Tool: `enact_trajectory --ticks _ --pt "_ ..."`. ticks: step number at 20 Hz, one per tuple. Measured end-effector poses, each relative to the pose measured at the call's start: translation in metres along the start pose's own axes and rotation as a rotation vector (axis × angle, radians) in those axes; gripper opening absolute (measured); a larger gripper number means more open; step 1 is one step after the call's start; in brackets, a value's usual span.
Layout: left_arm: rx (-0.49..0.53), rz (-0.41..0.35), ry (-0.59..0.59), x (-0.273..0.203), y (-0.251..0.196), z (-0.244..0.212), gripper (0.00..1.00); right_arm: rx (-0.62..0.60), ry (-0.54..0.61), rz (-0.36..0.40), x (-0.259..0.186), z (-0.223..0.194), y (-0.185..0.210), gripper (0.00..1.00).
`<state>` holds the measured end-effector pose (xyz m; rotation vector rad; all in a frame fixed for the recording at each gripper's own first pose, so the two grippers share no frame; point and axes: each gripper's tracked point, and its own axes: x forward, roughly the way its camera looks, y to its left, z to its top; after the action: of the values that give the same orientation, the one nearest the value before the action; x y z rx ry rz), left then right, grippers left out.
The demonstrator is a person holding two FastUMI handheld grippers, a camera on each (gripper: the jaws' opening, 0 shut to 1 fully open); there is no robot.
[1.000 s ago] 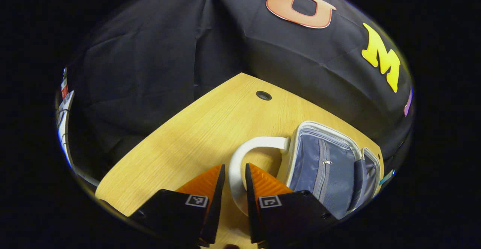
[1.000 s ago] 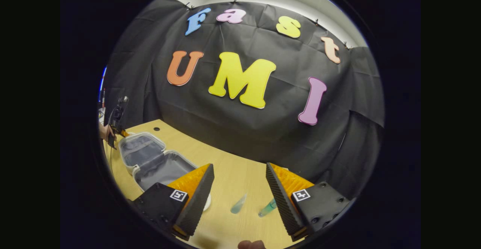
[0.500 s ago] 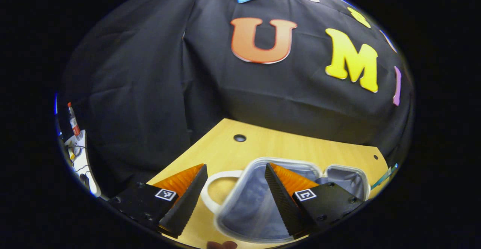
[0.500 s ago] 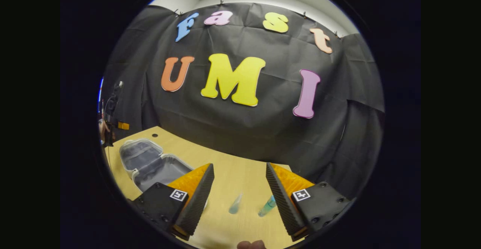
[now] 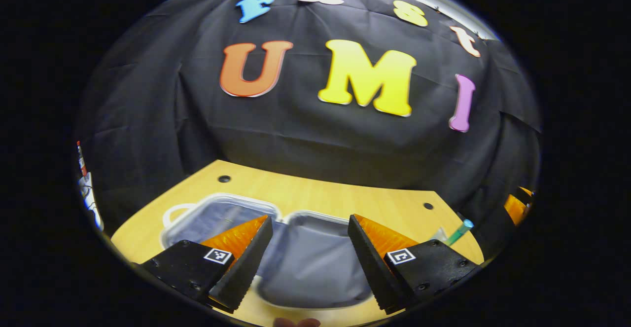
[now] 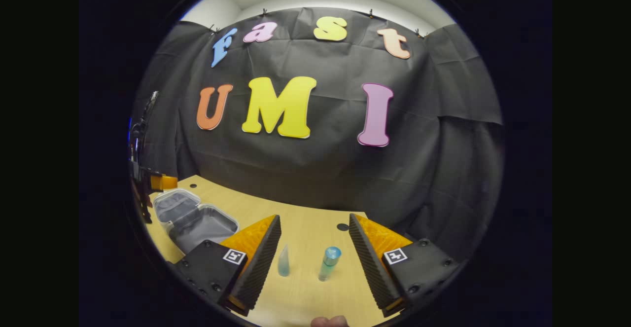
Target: First open the suitcase, pack the skin care products into it, and then close the suitcase.
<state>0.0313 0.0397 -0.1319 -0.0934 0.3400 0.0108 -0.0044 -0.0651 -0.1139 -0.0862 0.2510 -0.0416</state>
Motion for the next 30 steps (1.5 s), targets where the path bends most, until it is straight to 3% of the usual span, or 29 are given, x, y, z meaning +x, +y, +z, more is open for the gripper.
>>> enact_trajectory --ticks 5,7,13,19,23,26,27,28,30 --pt "0.115 -0.149 0.026 0.000 -0.104 -0.032 0.98 -0.014 0.031 -0.042 -0.014 -0.022 -0.049 0.82" --pt "0.183 -0.162 0.024 0.002 -0.130 -0.043 0.98 -0.011 0.051 -0.042 -0.018 -0.031 -0.063 0.83" --pt "0.180 -0.266 0.119 0.025 -0.210 -0.112 0.98 -0.026 0.088 -0.072 -0.030 -0.045 -0.106 0.82" --pt "0.193 -0.257 0.209 0.090 -0.230 -0.171 0.99 -0.032 0.179 -0.109 -0.024 -0.081 -0.146 0.83" --pt "0.212 -0.263 0.221 0.122 -0.243 -0.182 0.94 -0.018 0.215 -0.117 -0.010 -0.095 -0.155 0.82" --pt "0.203 -0.258 0.255 0.133 -0.246 -0.192 0.80 -0.007 0.226 -0.110 0.000 -0.103 -0.155 0.82" --pt "0.199 -0.256 0.264 0.134 -0.246 -0.196 0.83 -0.007 0.227 -0.103 0.004 -0.105 -0.154 0.82" --pt "0.199 -0.253 0.272 0.134 -0.246 -0.198 0.73 -0.006 0.229 -0.095 0.007 -0.108 -0.152 0.82" --pt "0.199 -0.241 0.274 0.138 -0.242 -0.199 0.65 -0.004 0.245 -0.069 0.019 -0.122 -0.147 0.82"
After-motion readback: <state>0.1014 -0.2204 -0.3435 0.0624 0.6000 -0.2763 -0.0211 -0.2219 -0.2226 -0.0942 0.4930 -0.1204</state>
